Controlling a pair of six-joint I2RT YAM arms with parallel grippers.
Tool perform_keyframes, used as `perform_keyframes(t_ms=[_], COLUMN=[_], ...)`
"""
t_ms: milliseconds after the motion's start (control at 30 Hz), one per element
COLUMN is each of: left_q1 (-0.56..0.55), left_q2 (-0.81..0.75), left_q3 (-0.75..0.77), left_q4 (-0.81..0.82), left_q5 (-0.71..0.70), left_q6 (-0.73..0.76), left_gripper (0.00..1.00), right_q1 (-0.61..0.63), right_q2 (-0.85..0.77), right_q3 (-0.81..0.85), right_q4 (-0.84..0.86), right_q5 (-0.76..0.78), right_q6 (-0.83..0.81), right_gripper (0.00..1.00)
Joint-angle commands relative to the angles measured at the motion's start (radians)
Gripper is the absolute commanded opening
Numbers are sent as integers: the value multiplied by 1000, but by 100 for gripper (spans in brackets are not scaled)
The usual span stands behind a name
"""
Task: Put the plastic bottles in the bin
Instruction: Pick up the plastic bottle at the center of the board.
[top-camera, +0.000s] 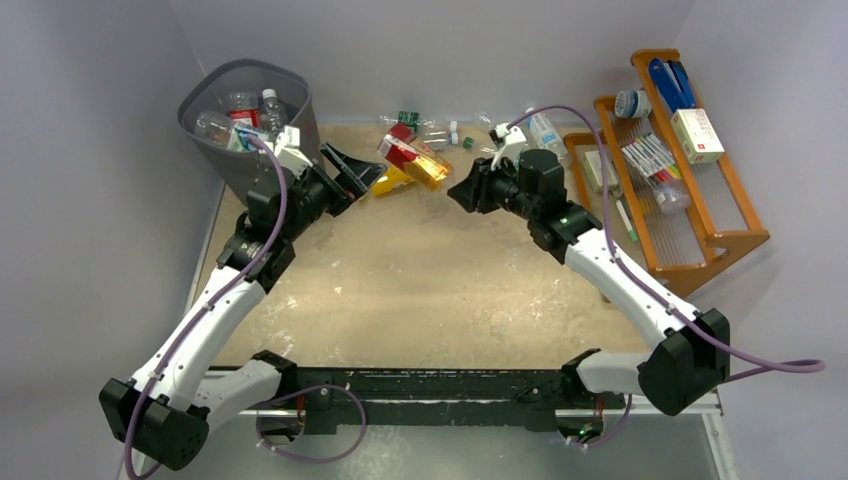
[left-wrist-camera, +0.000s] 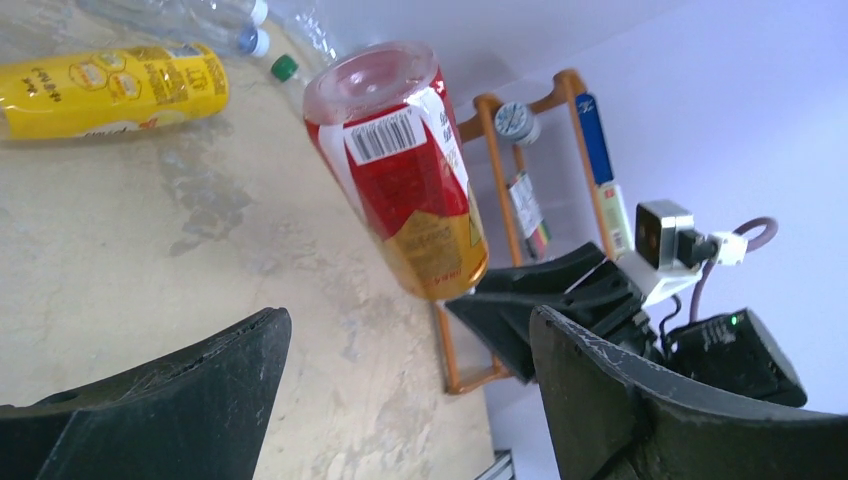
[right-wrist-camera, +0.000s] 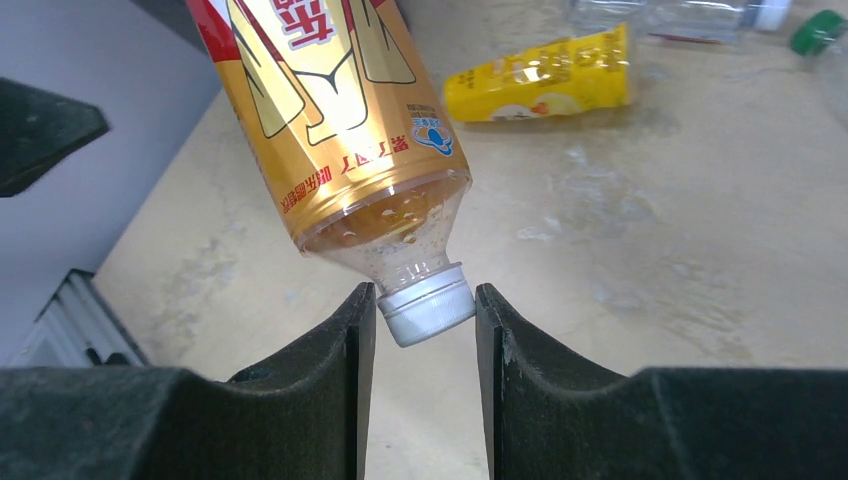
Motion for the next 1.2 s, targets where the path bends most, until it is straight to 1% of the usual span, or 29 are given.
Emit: perform_keyframes(t_ms=[0, 133, 367, 800, 833, 900, 933, 1000, 1033, 1100, 1167], left_q1=[-32, -54, -60, -61, -61, -61, -61, -61, -62, -61, -61], left_q2=[-38, -25, -15, 10, 13, 17, 20, 32, 39, 54, 72], left_q3=[-43, -53, -47, -5, 0, 12, 17, 34, 47, 80, 128], left_q4=[179, 198, 196, 176, 167, 150, 143, 119, 106, 79, 39], left_q5=[-111, -156, -207, -230, -231, -235, -235, -233, -232, -236, -247], left_q6=[-84, -87, -80, -68, -64, -55, -51, -43, -35, -13, 25], left_gripper=[89, 89, 89, 89, 88, 77, 71, 54, 49, 45, 44], right_q1=[67, 131, 187, 276, 279, 285, 286, 287, 287, 287, 287], right_q2=[-16, -12, -7, 7, 6, 5, 4, 2, 1, -5, -20], right_q3=[82, 113, 140, 120, 117, 113, 111, 108, 106, 100, 95], right_q4=[60, 57, 40, 25, 28, 31, 33, 28, 25, 18, 6], right_q5=[-10, 20, 38, 103, 104, 108, 109, 116, 119, 128, 142], right_q6=[75, 86, 88, 85, 85, 84, 84, 84, 83, 83, 84], right_gripper=[35, 35, 35, 35, 35, 35, 35, 37, 40, 49, 61])
